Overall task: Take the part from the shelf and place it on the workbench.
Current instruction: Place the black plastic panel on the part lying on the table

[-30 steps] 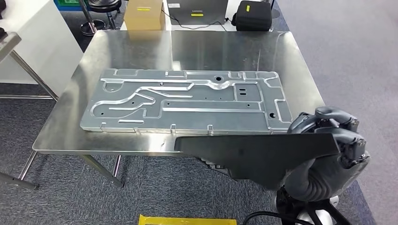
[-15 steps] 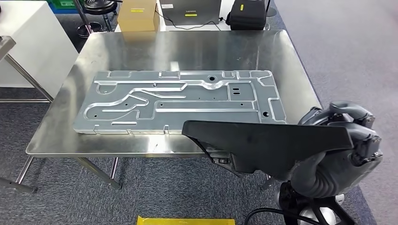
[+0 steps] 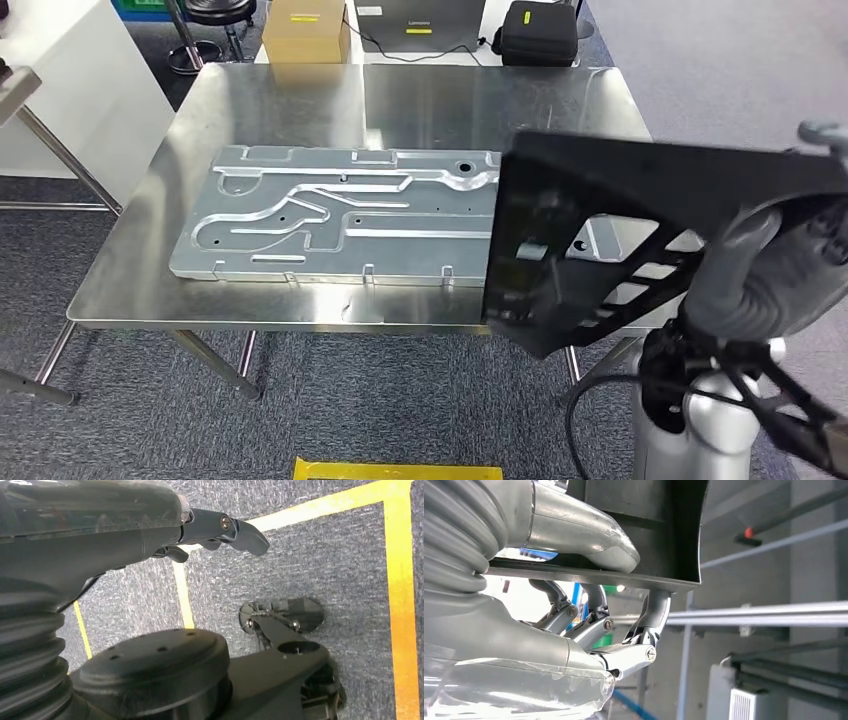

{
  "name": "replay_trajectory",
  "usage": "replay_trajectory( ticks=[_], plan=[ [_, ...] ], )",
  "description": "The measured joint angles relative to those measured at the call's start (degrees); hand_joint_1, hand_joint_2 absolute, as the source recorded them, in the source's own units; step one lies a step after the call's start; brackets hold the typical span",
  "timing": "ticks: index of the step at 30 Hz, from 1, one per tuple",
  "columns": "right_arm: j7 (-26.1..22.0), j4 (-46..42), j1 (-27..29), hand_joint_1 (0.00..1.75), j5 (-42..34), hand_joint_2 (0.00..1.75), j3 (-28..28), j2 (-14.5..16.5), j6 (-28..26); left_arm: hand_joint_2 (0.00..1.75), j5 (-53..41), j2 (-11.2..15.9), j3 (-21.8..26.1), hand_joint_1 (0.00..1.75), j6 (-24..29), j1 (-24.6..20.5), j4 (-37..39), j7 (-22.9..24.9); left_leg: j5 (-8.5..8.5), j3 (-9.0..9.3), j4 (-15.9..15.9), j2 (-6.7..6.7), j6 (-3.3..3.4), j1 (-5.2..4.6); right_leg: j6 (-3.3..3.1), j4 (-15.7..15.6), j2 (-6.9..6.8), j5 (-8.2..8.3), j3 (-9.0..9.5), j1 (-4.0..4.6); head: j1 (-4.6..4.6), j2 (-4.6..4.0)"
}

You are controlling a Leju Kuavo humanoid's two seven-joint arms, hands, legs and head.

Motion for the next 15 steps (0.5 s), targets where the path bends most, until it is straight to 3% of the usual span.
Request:
replay_trajectory(
  ticks=[3, 5, 8, 9, 10, 11, 13, 15],
  plan=[
    [0.02, 2.76, -2.25, 1.75, 0.2, 1.75, -2.82, 0.14, 0.56, 1.75, 0.52, -0.24, 0.02, 0.0, -0.01, 0.0, 0.0, -0.34, -0.1, -0.25, 0.05, -0.04, -0.85, -0.09, -0.7, -1.26, 0.02, 0.07, 0.33, 0.13, -0.05, 0.0],
    [0.13, 4.0, -3.48, 1.75, 0.7, 1.75, -3.91, 0.21, 0.55, 1.75, 0.83, -0.33, 0.02, 0.0, -0.02, 0.0, 0.0, -0.6, -1.43, -0.94, 1.77, -0.03, -1.41, -0.04, -1.35, -1.64, -0.04, 0.27, 0.48, -0.11, -0.11, 0.0],
    [0.77, 5.42, -4.61, 1.75, 1.54, 1.75, -4.88, 0.33, 0.33, 1.75, 1.07, -0.43, 0.04, 0.0, -0.06, 0.05, 0.0, -1.09, -6.29, -5.58, 11.85, -0.03, -2.01, 0.15, -2.01, -1.76, -0.14, 0.28, 0.57, -0.05, -0.26, 0.0],
    [0.93, 5.86, -4.71, 1.75, 1.7, 1.75, -5.17, 0.34, 0.27, 1.75, 1.1, -0.45, 0.06, 0.0, -0.09, 0.09, 0.0, -1.24, -7.25, -7.17, 15.03, -0.03, -2.12, 0.18, -2.07, -1.71, -0.16, 0.24, 0.56, 0.0, -0.26, 0.0],
    [1.0, 6.26, -4.77, 1.75, 1.83, 1.75, -5.42, 0.34, 0.18, 1.75, 1.19, -0.46, 0.08, 0.0, -0.13, 0.13, 0.0, -1.33, -7.14, -7.97, 16.39, -0.03, -2.17, 0.18, -2.1, -1.63, -0.16, 0.19, 0.56, 0.03, -0.26, 0.0],
    [1.02, 6.62, -4.89, 1.75, 1.91, 1.75, -5.65, 0.35, 0.1, 1.75, 1.32, -0.47, 0.11, 0.0, -0.16, 0.15, 0.0, -1.39, -5.92, -7.7, 15.5, -0.03, -2.14, 0.18, -2.1, -1.53, -0.12, 0.12, 0.59, 0.03, -0.26, 0.0],
    [1.04, 7.2, -5.38, 1.75, 2.0, 1.75, -6.1, 0.35, -0.08, 1.75, 1.62, -0.48, 0.15, 0.0, -0.19, 0.13, 0.0, -1.5, -1.82, -4.73, 8.58, -0.03, -1.77, 0.17, -1.96, -1.37, -0.02, -0.07, 0.71, 0.03, -0.26, 0.0],
    [1.16, 7.61, -6.08, 1.75, 2.08, 1.75, -6.5, 0.35, -0.16, 1.75, 1.86, -0.49, 0.18, 0.0, -0.2, 0.05, 0.0, -1.63, 0.48, -1.95, 2.22, -0.05, -1.2, 0.0, -1.57, -1.17, 0.08, -0.18, 0.58, 0.2, -0.23, 0.0]
  ],
)
